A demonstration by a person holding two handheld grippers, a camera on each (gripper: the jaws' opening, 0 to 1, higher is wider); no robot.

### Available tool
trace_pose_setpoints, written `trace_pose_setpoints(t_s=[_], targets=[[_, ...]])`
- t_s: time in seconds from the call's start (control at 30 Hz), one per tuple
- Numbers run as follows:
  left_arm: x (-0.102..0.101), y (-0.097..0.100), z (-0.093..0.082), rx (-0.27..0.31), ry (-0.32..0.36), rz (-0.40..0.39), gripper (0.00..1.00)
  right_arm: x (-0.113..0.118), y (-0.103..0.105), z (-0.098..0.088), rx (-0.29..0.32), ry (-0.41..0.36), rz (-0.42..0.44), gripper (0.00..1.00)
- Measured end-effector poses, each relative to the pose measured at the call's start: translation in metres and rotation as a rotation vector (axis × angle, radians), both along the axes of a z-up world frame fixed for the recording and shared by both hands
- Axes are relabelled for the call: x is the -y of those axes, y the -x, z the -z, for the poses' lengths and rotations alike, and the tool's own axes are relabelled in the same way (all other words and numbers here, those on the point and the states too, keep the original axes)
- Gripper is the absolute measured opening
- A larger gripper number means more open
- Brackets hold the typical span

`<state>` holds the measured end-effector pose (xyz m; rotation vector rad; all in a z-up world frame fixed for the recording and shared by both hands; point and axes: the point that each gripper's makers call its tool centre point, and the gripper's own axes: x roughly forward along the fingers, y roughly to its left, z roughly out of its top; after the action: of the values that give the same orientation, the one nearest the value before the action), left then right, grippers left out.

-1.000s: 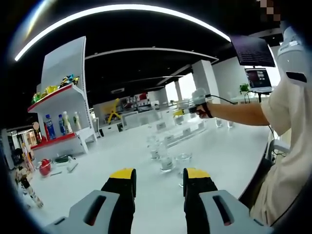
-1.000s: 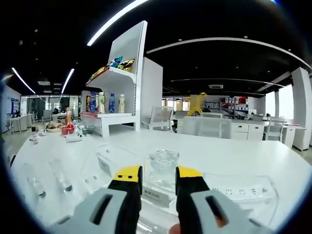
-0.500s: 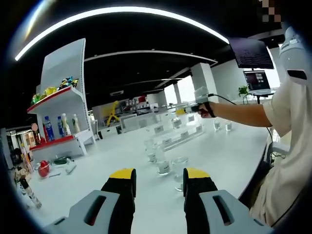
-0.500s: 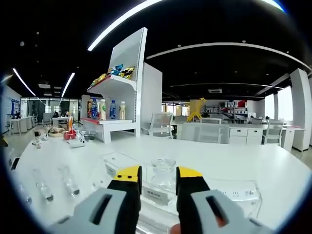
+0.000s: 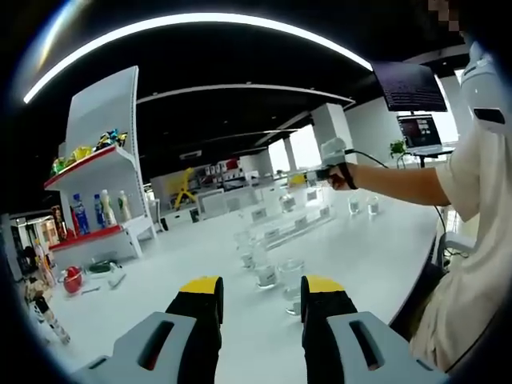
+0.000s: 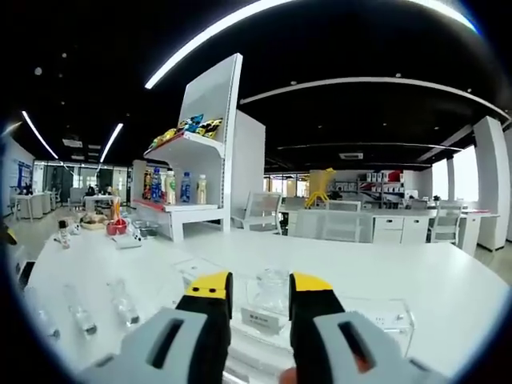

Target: Identify the label on the chemical reagent bottle, grasp the chemical reagent bottle, and place it in the designated position on the reagent rack

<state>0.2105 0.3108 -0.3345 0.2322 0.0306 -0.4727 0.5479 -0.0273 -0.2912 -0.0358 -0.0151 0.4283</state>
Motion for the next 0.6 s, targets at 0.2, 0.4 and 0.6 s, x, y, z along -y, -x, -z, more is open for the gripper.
trace_pose_setpoints(t_s=[0.2, 0.4, 0.6], targets=[[0.003, 0.003, -0.004, 0.012, 0.009, 0.010, 0.39, 0.003, 0.015, -0.006, 0.012, -0.004, 0.003, 0.28], [0.008, 0.005, -0.006, 0.019, 0.016, 0.025, 0.39, 0.009, 0.031, -0.011, 0.015, -0.012, 0.015, 0.28], [0.011, 0.005, -0.009, 0.025, 0.027, 0.033, 0.39, 0.009, 0.051, -0.013, 0.016, -0.003, 0.020, 0.29]])
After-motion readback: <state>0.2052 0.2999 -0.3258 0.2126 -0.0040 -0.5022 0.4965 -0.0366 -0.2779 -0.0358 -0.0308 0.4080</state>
